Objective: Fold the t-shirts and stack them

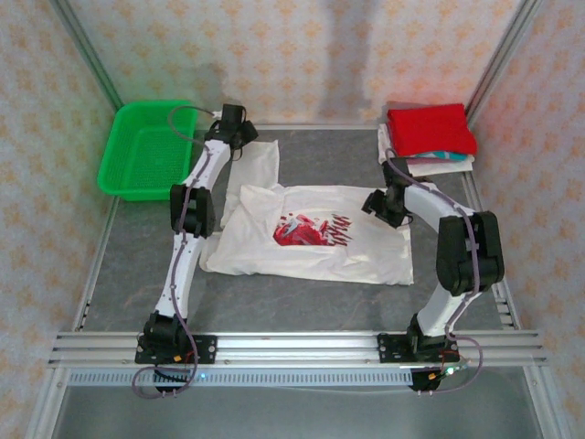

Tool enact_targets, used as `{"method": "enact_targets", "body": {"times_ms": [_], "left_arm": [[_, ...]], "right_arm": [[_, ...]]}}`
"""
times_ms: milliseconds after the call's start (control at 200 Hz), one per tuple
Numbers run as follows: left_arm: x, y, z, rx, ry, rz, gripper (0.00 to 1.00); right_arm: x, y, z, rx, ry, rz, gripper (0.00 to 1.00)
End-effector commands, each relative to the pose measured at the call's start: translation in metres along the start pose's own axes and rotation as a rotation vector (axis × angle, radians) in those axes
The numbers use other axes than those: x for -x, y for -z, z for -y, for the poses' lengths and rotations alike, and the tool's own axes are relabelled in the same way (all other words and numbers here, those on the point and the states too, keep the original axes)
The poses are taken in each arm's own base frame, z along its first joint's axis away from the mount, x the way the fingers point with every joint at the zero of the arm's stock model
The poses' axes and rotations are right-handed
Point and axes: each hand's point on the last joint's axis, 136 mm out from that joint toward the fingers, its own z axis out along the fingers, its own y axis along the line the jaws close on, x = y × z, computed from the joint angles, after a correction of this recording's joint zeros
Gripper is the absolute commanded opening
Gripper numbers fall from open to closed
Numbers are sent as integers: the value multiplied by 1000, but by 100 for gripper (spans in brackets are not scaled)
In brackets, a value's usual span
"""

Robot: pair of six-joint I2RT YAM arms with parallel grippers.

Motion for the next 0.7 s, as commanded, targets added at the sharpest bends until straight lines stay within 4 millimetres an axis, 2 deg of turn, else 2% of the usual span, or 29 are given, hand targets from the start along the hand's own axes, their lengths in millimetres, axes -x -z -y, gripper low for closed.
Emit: {"method": "enact_targets", "body": {"times_ms": [0, 55, 115, 210, 395, 696], "left_arm": [[-8, -13, -11, -13, 36, -33, 55], [-9, -13, -9, -24, 34, -36, 48], [-9, -13, -5, -44, 30, -41, 35], [-8, -11, 2, -74, 18, -45, 26], [1, 2, 13, -108, -16, -48, 2], [28, 42, 46, -190, -58, -20, 0]], "right_arm": [[6, 13, -6, 35, -9, 31, 61], [7, 14, -6, 37, -9, 35, 61], [8, 14, -8, 40, -10, 36, 61], [12, 17, -11, 50, -9, 50, 61], [22, 21, -14, 47, -3, 71, 62], [33, 19, -26, 75, -7, 80, 62]]}}
